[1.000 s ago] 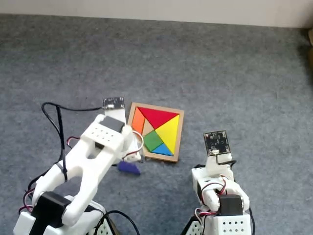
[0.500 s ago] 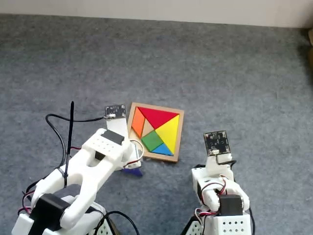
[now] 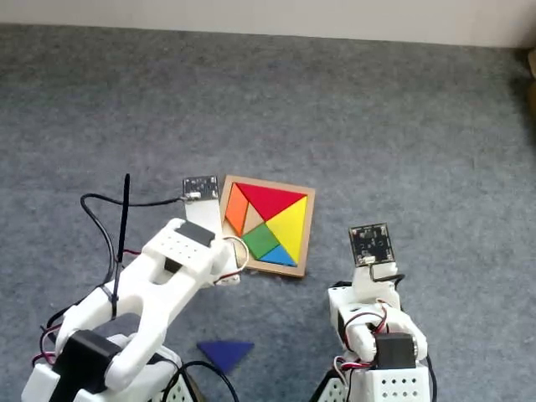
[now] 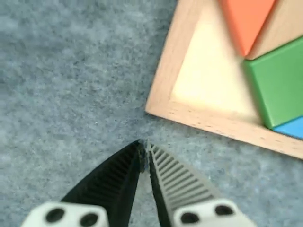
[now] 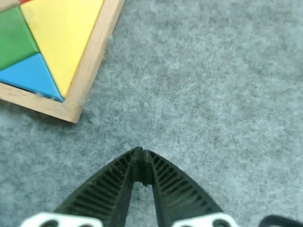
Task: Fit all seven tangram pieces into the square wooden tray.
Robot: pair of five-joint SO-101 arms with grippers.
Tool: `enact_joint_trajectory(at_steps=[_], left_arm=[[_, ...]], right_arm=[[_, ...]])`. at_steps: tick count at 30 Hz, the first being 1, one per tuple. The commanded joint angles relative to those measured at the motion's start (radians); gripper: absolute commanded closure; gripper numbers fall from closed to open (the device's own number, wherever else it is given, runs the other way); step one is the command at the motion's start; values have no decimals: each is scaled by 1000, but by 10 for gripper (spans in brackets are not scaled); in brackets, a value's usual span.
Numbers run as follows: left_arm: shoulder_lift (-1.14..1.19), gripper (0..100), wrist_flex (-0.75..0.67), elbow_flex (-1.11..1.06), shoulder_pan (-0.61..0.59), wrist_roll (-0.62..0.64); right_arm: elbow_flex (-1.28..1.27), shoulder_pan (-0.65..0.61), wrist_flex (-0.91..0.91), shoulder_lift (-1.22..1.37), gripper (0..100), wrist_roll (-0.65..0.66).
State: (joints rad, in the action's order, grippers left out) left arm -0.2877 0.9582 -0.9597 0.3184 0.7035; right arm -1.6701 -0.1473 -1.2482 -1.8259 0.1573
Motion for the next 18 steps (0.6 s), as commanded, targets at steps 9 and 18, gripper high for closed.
enact_joint_trajectory(at_steps=[9,18], left_arm=[[-24,995,417,328,51,-399],[-24,995,431,326,54,-809]], right_arm=[[-150,4,-8,-21,993,-3],[-150,2,-8,-21,993,-3]])
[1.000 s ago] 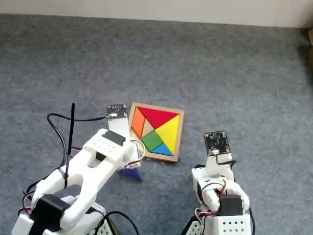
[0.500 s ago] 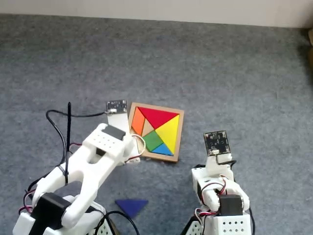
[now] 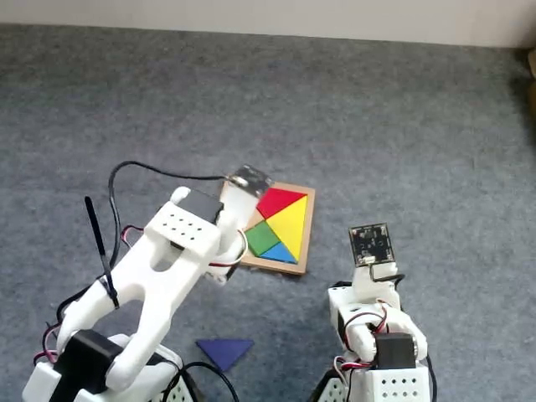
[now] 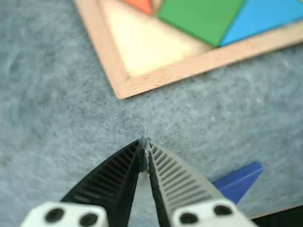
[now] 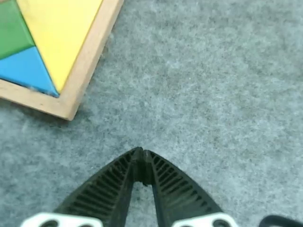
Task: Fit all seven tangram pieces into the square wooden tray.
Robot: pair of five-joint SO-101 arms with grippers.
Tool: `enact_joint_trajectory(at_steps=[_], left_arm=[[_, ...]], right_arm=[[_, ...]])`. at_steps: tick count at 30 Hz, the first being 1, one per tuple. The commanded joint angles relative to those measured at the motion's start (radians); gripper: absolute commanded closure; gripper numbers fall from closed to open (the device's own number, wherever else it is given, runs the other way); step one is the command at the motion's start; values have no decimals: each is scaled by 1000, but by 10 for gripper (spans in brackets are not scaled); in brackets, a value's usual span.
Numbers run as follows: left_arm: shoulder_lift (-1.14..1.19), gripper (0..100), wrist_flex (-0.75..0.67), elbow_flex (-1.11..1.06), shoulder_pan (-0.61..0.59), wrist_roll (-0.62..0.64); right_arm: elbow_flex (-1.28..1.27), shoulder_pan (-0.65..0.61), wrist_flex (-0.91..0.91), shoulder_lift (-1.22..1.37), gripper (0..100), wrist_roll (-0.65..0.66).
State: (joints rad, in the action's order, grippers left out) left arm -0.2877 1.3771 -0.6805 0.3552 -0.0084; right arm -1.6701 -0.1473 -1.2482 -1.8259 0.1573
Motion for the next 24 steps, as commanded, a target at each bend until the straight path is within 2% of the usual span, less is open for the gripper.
enact_joint_trajectory(at_steps=[1,5,9,13,17,21,24], left_arm=[[-24,994,12,47,18,-135],[-16,982,12,47,10,-186],[-16,848,14,45,8,-175],[-16,723,14,47,10,-94],[-24,713,60,54,33,-164],[-25,713,147,45,137,-195],[-38,736,146,1,209,-199]], right_arm=[[-150,2,-8,-21,993,-3],[-150,2,-8,-21,993,-3],[-150,2,-8,-21,993,-3],[-150,2,-8,-21,993,-3],[-150,2,-8,-21,993,-3],[-150,2,-8,-21,993,-3],[-150,2,-8,-21,993,-3]])
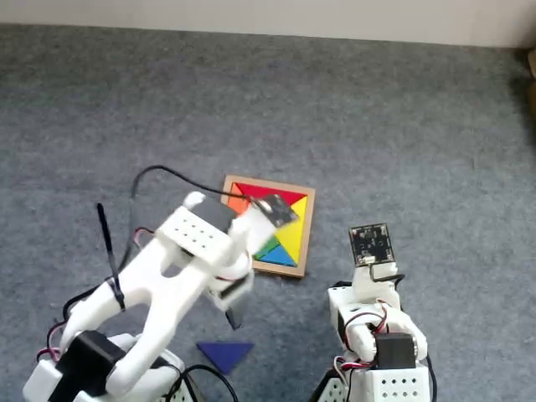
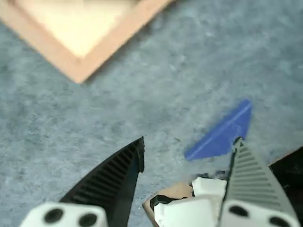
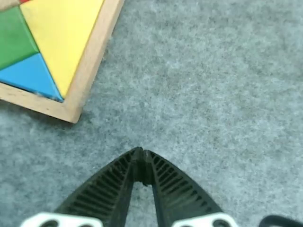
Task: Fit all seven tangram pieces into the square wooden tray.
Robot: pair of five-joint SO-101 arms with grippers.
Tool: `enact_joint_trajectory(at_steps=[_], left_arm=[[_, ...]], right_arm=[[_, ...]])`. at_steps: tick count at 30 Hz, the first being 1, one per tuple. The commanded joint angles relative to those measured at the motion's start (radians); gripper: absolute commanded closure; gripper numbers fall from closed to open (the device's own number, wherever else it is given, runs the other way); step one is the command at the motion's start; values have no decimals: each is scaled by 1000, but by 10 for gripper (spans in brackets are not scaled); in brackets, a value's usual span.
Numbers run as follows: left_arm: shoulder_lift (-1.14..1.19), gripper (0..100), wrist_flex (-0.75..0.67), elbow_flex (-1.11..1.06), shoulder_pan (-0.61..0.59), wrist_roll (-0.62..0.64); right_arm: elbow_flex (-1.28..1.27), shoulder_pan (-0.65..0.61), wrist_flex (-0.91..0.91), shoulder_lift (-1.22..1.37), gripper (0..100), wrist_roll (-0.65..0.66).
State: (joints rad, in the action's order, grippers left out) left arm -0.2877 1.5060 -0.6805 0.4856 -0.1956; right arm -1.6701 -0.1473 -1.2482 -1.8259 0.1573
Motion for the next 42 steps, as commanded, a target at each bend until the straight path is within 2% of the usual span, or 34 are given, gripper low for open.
enact_joint_trajectory(at_steps=[1,7,12,16,26,32,39,42], left_arm=[[-56,751,6,-21,105,-12],[-283,793,-81,-214,249,-5],[-424,787,-244,-423,200,43],[-418,771,-365,-552,157,68],[-251,779,-451,-510,130,68],[-153,868,-465,-360,67,68],[-131,822,-457,-255,-1,68],[-131,776,-356,-191,-2,68]], right_arm=[[-150,4,-8,-21,993,-3],[-150,8,-8,-21,993,-3],[-150,10,-8,-21,993,-3],[-150,10,-8,-19,993,-3],[-150,10,-8,-19,993,-3],[-150,10,-8,-19,993,-3],[-150,2,-8,-18,993,-3],[-150,-19,-8,-18,993,-3]])
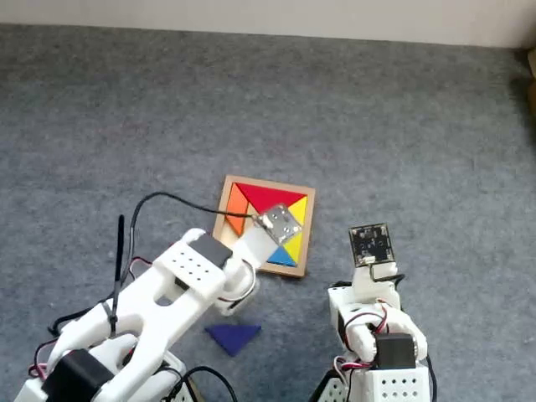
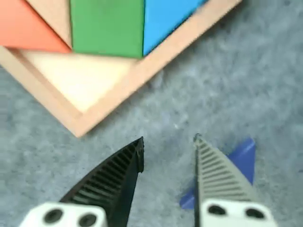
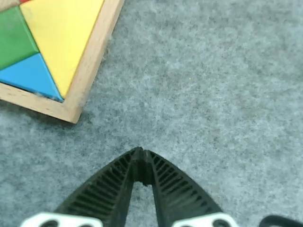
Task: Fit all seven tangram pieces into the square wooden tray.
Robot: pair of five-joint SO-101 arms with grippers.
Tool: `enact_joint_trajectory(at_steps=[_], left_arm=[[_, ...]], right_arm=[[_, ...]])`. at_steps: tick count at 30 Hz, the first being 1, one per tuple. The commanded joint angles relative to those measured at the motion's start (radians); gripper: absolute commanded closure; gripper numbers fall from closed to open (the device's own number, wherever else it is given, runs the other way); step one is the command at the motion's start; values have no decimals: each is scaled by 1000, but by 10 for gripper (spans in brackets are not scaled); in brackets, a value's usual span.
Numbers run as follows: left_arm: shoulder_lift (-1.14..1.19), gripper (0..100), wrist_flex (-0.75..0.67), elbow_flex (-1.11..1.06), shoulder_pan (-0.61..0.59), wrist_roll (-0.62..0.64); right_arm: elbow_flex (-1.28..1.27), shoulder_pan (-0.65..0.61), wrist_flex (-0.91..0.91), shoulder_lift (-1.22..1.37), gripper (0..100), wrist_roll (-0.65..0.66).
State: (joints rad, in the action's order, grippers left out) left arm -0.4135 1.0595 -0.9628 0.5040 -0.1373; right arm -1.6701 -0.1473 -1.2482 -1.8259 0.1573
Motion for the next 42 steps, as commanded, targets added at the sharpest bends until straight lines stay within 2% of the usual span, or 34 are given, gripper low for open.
enact_joint_trajectory(at_steps=[1,5,9,15,22,28,31,36,42], left_arm=[[-5,758,143,122,-19,9],[-5,730,278,203,-15,-3],[-5,730,302,188,-13,-94],[-7,741,293,67,61,-101],[-7,840,184,-15,142,-98],[-82,849,167,-59,156,-98],[-131,849,95,-137,153,-98],[-166,853,57,-185,122,-97],[-166,851,18,-179,7,-97]], right_arm=[[-150,-33,-8,-18,993,-3],[-150,-59,-8,-18,993,-3],[-150,-61,-8,-18,993,-3],[-150,-59,-8,-19,993,-3],[-150,-56,-8,-19,993,-3],[-150,-58,-8,-19,993,-3],[-150,-58,-8,-19,993,-3],[-150,-58,-8,-19,993,-3],[-150,-54,-8,-19,993,-3]])
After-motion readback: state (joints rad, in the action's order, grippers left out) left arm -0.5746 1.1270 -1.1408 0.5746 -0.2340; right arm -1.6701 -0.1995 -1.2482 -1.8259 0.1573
